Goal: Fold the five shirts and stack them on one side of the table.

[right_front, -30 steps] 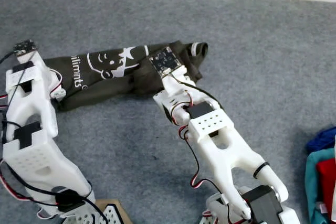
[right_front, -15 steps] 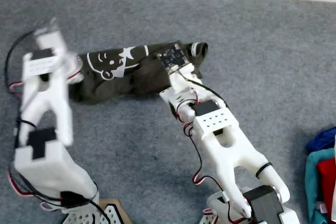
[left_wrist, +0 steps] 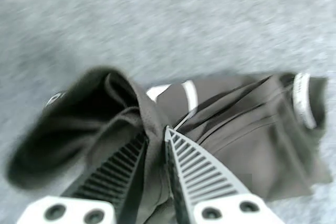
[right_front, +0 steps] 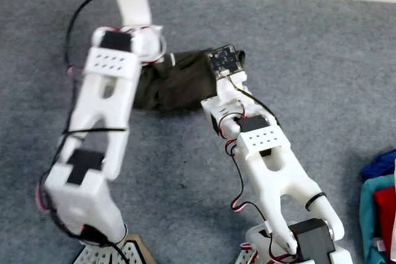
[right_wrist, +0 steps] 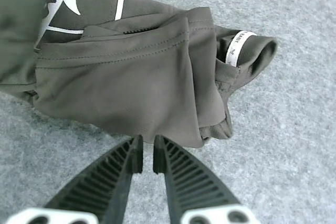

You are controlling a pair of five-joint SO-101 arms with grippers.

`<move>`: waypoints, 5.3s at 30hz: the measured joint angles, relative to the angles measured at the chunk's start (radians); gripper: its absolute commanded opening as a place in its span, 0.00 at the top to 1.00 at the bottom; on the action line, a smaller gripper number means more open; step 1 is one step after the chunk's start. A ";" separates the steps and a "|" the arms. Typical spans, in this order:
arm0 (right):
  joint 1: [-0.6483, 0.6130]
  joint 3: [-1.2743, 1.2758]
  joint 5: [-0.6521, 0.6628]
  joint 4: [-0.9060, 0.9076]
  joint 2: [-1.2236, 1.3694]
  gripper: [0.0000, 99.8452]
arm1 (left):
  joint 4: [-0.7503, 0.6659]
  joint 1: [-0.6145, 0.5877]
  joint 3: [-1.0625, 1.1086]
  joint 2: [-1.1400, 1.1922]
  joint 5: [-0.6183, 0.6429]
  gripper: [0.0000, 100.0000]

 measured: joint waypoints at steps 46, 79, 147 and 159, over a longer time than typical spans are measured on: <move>0.267 0.048 -0.253 0.000 -0.149 0.94 | 0.301 0.402 -1.065 0.709 0.011 0.64; 0.081 -0.720 -0.255 0.526 0.356 0.95 | 0.559 -0.121 -0.183 -0.084 0.057 0.73; 0.015 -2.096 -0.161 1.252 1.293 0.95 | -0.411 0.049 0.603 -0.103 0.058 0.96; 0.164 -2.145 -0.161 0.945 1.438 0.95 | -0.411 0.049 0.603 -0.103 0.058 0.96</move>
